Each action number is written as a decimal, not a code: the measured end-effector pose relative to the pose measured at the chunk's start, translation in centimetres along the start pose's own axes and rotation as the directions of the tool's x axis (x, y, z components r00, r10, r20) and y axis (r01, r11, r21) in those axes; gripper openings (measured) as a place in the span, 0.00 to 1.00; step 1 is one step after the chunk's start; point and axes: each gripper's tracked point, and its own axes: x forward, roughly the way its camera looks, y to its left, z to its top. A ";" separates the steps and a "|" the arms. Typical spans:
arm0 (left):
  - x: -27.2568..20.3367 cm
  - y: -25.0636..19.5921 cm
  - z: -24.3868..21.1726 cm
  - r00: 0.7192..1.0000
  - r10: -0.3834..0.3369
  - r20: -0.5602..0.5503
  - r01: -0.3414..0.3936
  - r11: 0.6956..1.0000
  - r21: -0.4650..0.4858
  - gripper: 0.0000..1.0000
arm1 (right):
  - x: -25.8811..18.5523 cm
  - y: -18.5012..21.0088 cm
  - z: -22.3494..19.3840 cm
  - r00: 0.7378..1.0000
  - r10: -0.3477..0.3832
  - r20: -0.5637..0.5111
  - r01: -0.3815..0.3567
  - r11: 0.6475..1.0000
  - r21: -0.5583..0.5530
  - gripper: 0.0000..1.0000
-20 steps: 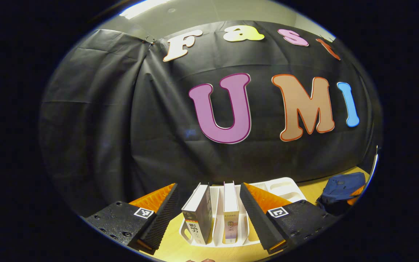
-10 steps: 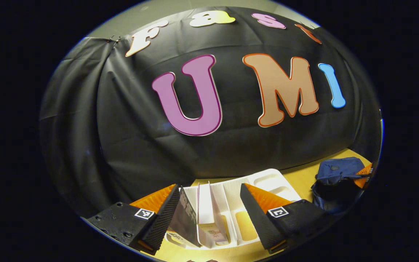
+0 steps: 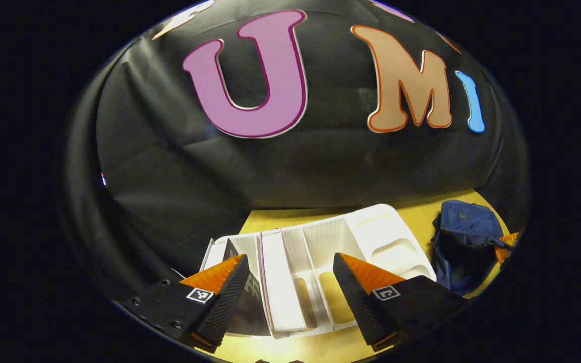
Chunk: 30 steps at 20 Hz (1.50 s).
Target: Open the schoolbag, grab two books from the bookshelf and put them into the schoolbag.
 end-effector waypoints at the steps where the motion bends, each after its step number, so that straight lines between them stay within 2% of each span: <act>1: 0.5 0.1 -0.4 0.999 -0.013 -0.032 0.013 1.000 0.008 0.94 | 0.0 0.0 -0.1 1.000 -0.001 -0.003 0.001 1.000 0.004 0.02; 2: 1.1 0.0 -0.9 0.997 -0.031 -0.073 0.032 0.999 0.023 0.97 | -0.1 -0.1 -0.2 1.000 -0.001 -0.005 0.001 1.000 0.008 0.02; 7: 2.7 0.1 -4.6 0.963 -0.067 -0.261 0.085 0.995 0.057 0.96 | -0.6 0.2 -0.6 1.000 0.000 -0.005 0.000 1.000 0.010 0.03; 8: 2.9 0.0 -5.4 0.950 -0.071 -0.304 0.093 0.994 0.057 0.86 | -0.6 0.3 -0.7 1.000 0.000 -0.005 0.000 1.000 0.011 0.02; 9: 2.9 0.4 -5.8 0.946 -0.056 -0.320 0.086 0.993 0.082 0.84 | -0.7 0.2 -0.9 1.000 0.000 -0.005 0.000 1.000 0.013 0.03; 11: 3.6 0.1 -5.7 0.946 -0.062 -0.319 0.096 0.991 0.092 0.74 | -0.8 0.3 -1.1 1.000 0.002 -0.004 -0.002 1.000 0.019 0.03; 14: 3.7 0.3 -6.1 0.932 -0.051 -0.360 0.096 0.989 0.109 0.50 | -0.8 0.3 -1.2 1.000 0.004 -0.002 -0.004 1.000 0.020 0.04; 17: 3.2 0.1 -6.3 0.920 -0.057 -0.388 0.109 0.987 0.114 0.43 | -0.8 0.4 -1.1 1.000 0.009 0.002 -0.009 1.000 0.022 0.03; 19: 3.1 0.1 -6.5 0.909 -0.057 -0.413 0.115 0.986 0.117 0.43 | -0.8 0.4 -1.1 1.000 0.010 0.004 -0.010 1.000 0.023 0.03; 22: 2.9 -0.3 -6.2 0.913 -0.057 -0.404 0.096 0.992 0.078 0.39 | -0.8 0.2 -1.1 1.000 0.009 0.008 -0.009 1.000 0.028 0.02; 24: 2.1 -1.3 -5.8 0.916 -0.097 -0.390 0.120 0.992 0.035 0.36 | -0.8 0.1 -1.1 1.000 0.008 0.010 -0.008 0.999 0.032 0.02; 25: 1.6 -1.2 -5.7 0.914 -0.095 -0.394 0.116 0.993 0.032 0.35 | -0.7 0.0 -1.0 1.000 0.006 0.011 -0.007 0.999 0.033 0.02; 30: -0.2 -0.4 -3.8 0.945 -0.076 -0.317 0.093 0.995 0.039 0.32 | -0.6 -0.6 -0.8 1.000 -0.002 0.025 0.000 0.999 0.046 0.03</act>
